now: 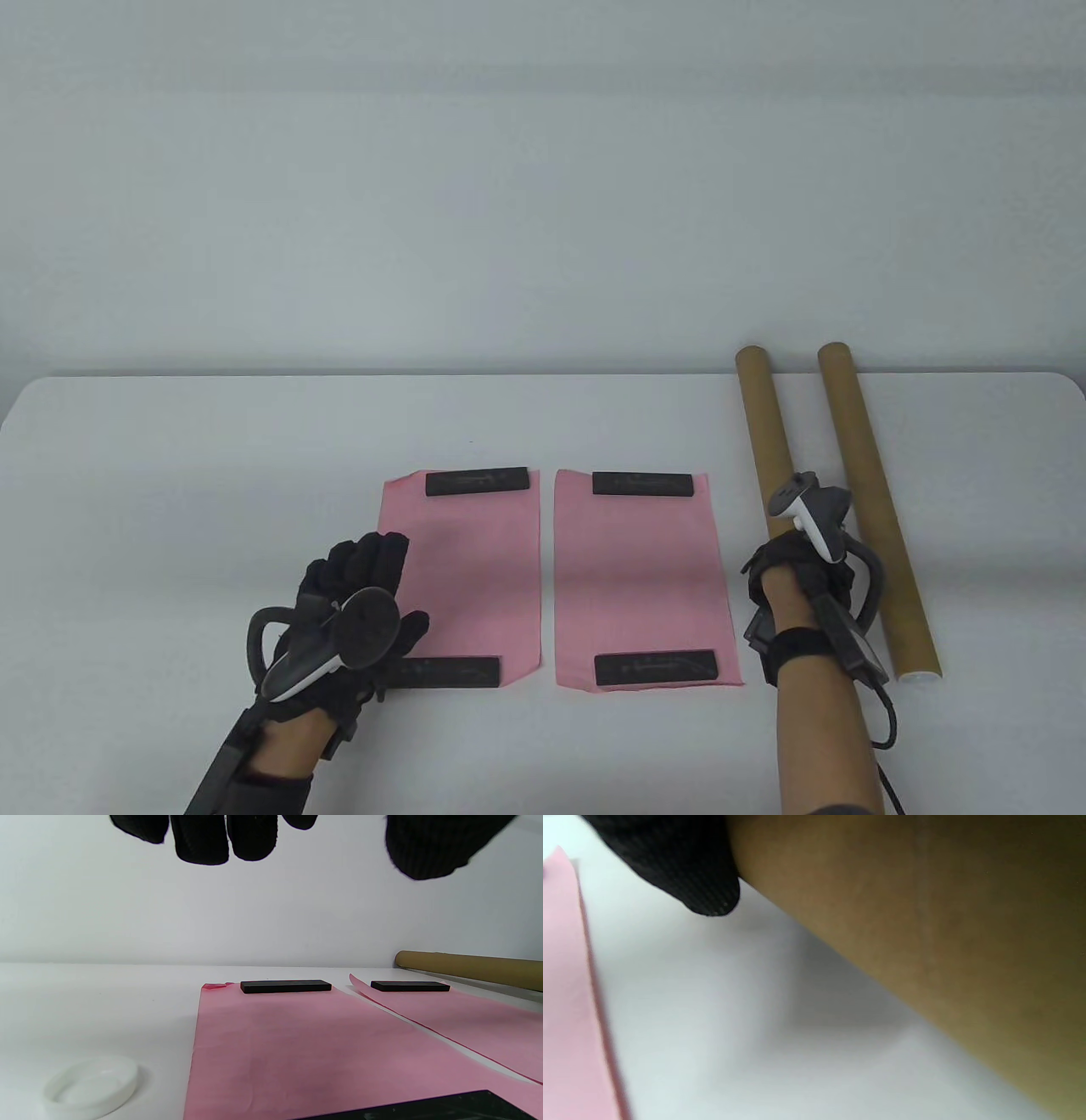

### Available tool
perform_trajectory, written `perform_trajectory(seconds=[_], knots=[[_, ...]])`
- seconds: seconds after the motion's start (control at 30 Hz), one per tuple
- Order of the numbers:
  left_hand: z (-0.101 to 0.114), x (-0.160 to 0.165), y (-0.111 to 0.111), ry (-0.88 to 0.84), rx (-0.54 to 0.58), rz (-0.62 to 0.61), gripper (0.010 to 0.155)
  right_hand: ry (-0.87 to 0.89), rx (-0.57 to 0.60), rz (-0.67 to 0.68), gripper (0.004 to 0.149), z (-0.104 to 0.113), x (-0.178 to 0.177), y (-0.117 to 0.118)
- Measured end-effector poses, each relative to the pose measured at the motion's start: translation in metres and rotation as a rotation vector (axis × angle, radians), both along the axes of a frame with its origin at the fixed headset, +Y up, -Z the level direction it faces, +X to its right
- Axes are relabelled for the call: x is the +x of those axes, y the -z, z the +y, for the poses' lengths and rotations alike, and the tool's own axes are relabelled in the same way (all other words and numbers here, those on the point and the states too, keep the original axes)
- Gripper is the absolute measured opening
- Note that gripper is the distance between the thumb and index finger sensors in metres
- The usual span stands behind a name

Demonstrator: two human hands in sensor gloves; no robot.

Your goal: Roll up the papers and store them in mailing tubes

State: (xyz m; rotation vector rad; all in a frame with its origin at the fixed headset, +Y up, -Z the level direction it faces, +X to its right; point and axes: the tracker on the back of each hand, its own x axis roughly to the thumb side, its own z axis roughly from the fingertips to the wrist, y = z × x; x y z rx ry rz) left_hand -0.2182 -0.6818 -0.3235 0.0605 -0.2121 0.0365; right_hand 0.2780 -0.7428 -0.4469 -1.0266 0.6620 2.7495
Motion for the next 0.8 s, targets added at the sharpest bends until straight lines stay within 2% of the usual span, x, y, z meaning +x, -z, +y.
perform_trajectory(seconds=[0.17, 0.37, 0.6, 0.7, 0.8], knots=[[-0.001, -0.001, 0.001, -0.005, -0.007, 0.002, 0.09, -0.021, 0.022, 0.017, 0.086, -0.008, -0.001, 0.002], [-0.003, -0.001, 0.001, 0.001, -0.021, 0.005, 0.09, -0.093, -0.021, 0.065, 0.085, -0.016, -0.002, 0.006], [-0.005, 0.0, 0.001, 0.007, -0.039, -0.003, 0.09, -0.07, -0.02, 0.059, 0.088, -0.02, 0.0, 0.008], [-0.005, 0.001, 0.001, 0.013, -0.042, -0.008, 0.09, -0.04, -0.002, 0.076, 0.098, -0.015, 0.0, 0.006], [-0.005, 0.003, 0.001, 0.007, -0.047, -0.017, 0.09, -0.042, 0.103, 0.165, 0.102, 0.009, -0.008, 0.002]])
